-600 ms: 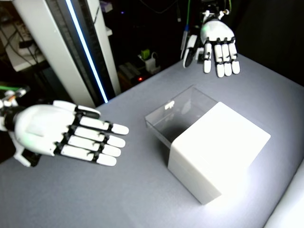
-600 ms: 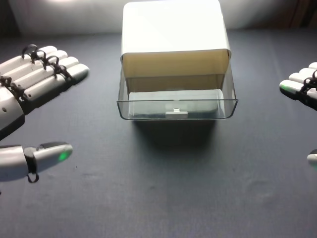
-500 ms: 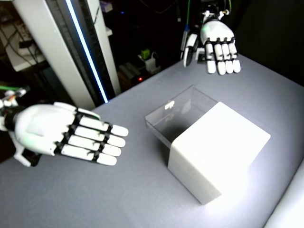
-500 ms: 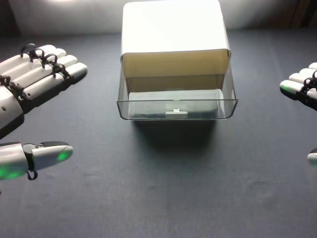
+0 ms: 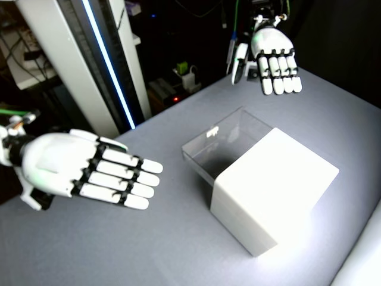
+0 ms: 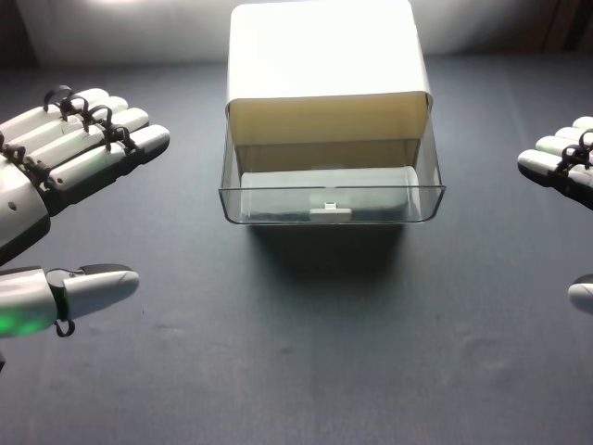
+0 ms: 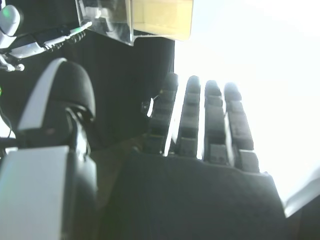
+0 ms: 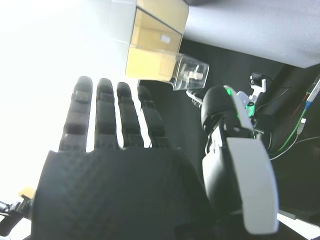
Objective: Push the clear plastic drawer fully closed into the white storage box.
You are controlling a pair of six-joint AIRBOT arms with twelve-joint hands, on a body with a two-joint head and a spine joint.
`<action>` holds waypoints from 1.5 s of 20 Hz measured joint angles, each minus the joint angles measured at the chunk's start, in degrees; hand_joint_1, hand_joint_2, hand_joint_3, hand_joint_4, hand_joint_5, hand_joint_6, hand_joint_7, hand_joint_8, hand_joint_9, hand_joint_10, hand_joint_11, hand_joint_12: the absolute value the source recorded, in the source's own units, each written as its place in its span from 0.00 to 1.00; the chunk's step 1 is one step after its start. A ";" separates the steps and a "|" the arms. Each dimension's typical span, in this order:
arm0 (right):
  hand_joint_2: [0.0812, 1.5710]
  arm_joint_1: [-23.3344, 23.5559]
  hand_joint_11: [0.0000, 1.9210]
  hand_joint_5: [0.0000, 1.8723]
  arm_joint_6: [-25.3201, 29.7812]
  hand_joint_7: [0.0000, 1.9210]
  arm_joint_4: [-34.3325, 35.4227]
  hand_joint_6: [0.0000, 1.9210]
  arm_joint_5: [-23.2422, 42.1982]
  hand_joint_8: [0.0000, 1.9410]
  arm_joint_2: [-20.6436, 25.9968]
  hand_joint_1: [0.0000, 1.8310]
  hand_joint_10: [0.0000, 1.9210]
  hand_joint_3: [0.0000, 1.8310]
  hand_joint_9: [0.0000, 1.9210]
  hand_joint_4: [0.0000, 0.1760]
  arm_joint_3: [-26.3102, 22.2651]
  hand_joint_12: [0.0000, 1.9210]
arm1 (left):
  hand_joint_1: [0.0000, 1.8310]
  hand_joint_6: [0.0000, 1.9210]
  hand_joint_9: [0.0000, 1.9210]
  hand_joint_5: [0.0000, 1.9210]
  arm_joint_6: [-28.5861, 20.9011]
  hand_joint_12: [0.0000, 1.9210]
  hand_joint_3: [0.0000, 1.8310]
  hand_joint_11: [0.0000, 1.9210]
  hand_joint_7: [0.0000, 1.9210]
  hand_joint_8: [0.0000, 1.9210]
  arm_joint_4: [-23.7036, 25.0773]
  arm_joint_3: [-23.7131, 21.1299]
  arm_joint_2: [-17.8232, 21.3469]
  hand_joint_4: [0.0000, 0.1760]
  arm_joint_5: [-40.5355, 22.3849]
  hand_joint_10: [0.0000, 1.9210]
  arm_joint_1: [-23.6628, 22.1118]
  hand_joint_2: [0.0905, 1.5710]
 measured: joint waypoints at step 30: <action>0.95 6.32 0.00 0.09 22.60 0.10 -23.37 0.01 -7.72 0.01 -9.99 0.23 0.02 0.00 0.12 0.00 4.66 0.32 | 0.05 0.00 0.00 0.00 0.66 0.00 0.01 0.00 0.00 0.00 -3.54 -0.07 0.00 0.00 -2.54 0.00 0.90 0.82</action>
